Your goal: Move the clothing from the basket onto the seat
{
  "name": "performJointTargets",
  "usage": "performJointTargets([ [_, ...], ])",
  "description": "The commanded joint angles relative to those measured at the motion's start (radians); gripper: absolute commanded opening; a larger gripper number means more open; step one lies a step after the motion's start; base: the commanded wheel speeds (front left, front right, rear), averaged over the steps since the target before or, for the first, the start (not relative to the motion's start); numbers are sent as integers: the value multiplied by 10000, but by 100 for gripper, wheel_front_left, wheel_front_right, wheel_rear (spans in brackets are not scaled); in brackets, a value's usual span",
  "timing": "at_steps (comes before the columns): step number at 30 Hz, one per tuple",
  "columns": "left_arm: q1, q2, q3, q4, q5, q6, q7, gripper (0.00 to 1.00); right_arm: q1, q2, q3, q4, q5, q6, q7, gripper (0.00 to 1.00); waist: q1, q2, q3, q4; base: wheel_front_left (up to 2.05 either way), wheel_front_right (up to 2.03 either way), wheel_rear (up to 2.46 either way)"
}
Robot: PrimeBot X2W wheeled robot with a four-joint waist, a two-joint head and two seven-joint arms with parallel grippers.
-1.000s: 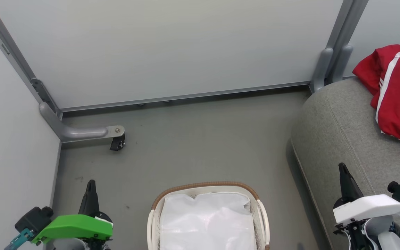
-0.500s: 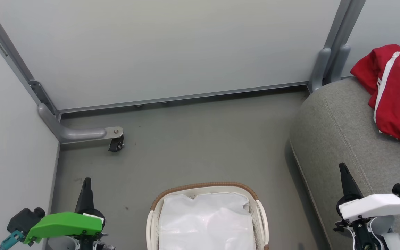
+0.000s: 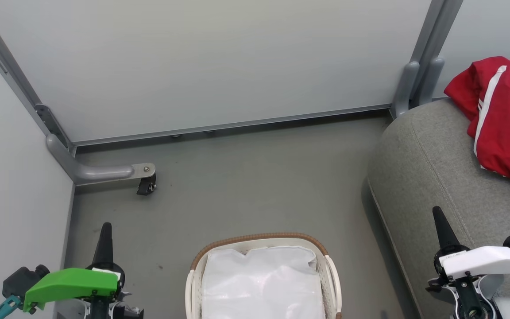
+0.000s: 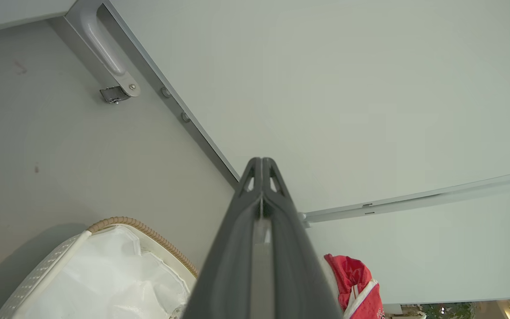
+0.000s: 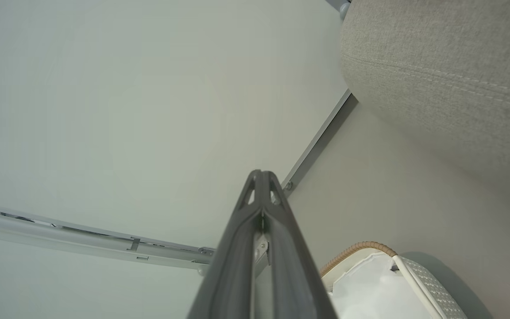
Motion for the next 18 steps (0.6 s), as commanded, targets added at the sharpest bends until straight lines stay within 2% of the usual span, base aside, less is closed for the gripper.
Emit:
performJointTargets([
  [1, -259, 57, 70, -123, -252, -93, 74, 0, -144, -74, -43, -134, 271, -5, 73, 0, 0, 0, -2, -5, 0, 0, 0],
  [18, -326, 61, 375, -208, -1593, -208, 498, 0, -156, -86, -91, -218, 1916, -5, 486, 0, 0, 0, -33, -79, 0, 0, 0],
])
